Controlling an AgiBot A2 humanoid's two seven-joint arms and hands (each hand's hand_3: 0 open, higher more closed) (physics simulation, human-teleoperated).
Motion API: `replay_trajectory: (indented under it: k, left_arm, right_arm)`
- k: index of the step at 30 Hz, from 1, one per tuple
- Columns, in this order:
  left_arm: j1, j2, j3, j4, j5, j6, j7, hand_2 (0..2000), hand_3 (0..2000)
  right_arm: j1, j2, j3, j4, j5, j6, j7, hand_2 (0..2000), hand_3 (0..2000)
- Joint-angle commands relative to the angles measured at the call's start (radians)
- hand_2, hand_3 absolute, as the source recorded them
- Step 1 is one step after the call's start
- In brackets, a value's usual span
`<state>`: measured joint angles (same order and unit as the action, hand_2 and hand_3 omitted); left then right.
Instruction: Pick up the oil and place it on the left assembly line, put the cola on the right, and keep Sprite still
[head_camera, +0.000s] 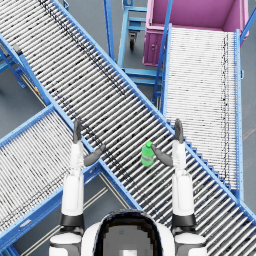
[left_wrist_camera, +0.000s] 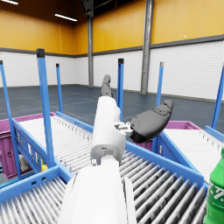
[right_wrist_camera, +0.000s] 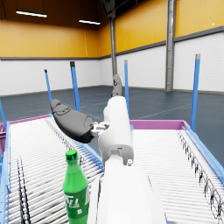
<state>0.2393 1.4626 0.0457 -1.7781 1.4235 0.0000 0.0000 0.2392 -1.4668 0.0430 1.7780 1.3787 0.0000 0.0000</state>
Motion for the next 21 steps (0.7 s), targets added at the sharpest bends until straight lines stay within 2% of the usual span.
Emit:
replay_trajectory:
  k: [1, 21]
  left_arm:
    - [0.010, 0.002, -0.003, -0.004, 0.000, 0.000, 0.000, 0, 0]
    - [0.000, 0.005, -0.004, 0.000, 0.000, 0.000, 0.000, 0, 0]
  right_arm:
    - [0.010, -0.002, -0.004, 0.004, 0.000, 0.000, 0.000, 0, 0]
    - [0.000, -0.008, -0.006, 0.000, 0.000, 0.000, 0.000, 0, 0]
